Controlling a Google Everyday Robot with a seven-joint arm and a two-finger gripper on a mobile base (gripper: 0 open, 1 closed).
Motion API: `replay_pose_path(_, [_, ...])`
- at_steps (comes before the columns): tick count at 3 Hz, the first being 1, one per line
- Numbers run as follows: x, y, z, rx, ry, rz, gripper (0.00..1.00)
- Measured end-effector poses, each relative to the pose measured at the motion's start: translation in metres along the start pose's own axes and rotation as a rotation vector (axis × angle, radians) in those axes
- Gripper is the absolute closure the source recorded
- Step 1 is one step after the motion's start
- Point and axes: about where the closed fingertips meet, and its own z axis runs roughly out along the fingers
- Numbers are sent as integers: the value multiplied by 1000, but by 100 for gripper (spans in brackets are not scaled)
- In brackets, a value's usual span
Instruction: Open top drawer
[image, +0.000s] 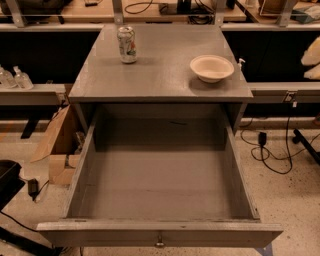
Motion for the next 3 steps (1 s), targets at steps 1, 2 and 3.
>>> replay_pose_path(1, [-1, 0, -2, 6, 1, -2, 5])
replay_pose_path(2, [-2, -1, -4, 9, 2, -3, 0])
replay_pose_path(3, [-2, -1, -4, 9, 2, -3, 0])
